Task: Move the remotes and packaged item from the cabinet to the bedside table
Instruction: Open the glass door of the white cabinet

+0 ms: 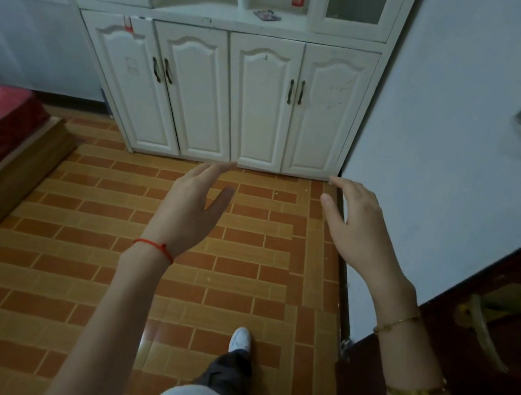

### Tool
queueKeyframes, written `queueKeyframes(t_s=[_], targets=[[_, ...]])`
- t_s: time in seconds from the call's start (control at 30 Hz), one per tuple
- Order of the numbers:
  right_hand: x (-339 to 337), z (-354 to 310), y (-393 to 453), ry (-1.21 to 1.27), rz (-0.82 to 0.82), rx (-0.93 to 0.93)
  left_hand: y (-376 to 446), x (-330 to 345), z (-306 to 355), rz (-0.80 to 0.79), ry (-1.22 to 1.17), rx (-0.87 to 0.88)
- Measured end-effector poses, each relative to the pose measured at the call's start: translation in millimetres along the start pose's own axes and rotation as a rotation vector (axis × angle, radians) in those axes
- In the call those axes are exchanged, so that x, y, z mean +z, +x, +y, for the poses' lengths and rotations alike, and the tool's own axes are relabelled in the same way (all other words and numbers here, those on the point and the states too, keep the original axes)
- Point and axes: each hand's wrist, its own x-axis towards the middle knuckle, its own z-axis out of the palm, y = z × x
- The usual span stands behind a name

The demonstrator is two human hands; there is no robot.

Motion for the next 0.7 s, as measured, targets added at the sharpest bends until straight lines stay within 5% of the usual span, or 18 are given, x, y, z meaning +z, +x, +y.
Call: queueKeyframes(t_s=[0.7], targets=[[69.5, 43.5, 319.0, 0.024, -0.022, 0.063, 314.4, 49.1, -107.9, -0.093, -0.008, -0.032]])
